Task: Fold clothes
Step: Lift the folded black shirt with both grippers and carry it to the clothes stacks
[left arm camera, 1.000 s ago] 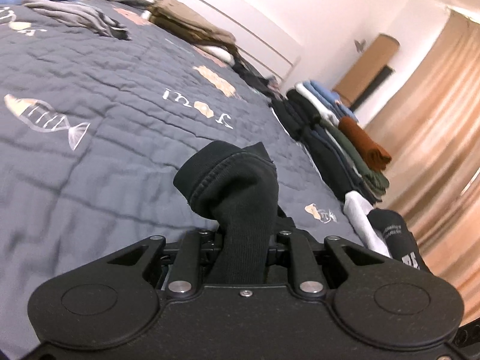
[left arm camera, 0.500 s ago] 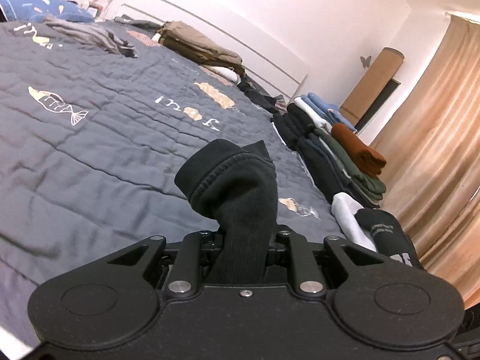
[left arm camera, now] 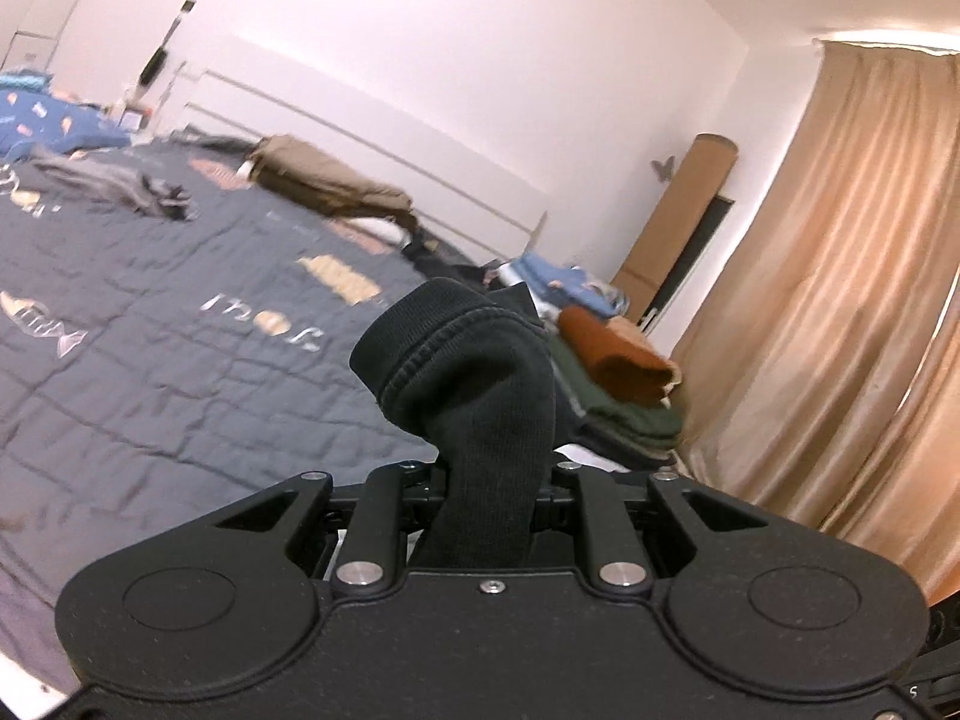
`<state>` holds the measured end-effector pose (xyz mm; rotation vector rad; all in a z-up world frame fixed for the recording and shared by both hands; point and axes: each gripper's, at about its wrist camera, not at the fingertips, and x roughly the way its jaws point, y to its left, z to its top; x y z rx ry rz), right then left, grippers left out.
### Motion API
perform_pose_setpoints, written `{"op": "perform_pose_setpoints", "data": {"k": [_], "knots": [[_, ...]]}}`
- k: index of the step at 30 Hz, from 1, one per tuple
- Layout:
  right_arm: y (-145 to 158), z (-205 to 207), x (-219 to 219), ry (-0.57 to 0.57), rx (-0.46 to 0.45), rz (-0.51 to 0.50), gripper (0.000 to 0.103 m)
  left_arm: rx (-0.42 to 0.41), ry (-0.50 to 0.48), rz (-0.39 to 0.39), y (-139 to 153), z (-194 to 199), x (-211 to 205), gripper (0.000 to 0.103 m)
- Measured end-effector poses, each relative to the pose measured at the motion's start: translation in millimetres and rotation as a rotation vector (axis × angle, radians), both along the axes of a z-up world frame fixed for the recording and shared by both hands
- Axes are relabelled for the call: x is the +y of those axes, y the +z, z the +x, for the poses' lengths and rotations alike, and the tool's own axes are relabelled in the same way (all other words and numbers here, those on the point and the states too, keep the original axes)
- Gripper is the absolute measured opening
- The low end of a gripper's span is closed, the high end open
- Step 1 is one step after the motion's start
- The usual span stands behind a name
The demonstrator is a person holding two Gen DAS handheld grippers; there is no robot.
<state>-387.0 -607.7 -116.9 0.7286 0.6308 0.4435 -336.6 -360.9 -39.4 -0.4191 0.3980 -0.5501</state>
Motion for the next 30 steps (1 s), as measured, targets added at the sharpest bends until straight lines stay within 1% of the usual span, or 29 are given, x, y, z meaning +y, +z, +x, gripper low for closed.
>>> {"op": "perform_pose_setpoints", "data": {"k": [7, 12, 14, 19, 23, 30], "knots": [[7.1, -25.0, -64.5, -0.035, -0.045, 0.007, 0.021, -0.037, -0.044, 0.033, 16.7, -16.7, -74.7, 0.018], [8.3, -33.2, -117.8, -0.081, -0.064, 0.019, 0.021, -0.032, -0.077, 0.048, 23.0, -7.9, -133.6, 0.018], [11.4, -36.2, -138.5, -0.106, -0.074, 0.007, 0.021, -0.032, -0.098, 0.05, 25.1, -5.1, -157.1, 0.018], [17.9, -43.9, -190.6, -0.178, -0.091, -0.011, 0.021, -0.045, -0.162, 0.053, 25.1, 10.4, -213.3, 0.018], [21.9, -44.0, -226.7, -0.224, -0.099, -0.055, 0.021, -0.055, -0.214, 0.055, 25.0, 23.3, -258.2, 0.018], [21.5, -24.7, -279.7, -0.278, -0.109, -0.144, 0.021, -0.044, -0.272, 0.047, 12.1, 60.5, -324.7, 0.018]]}}
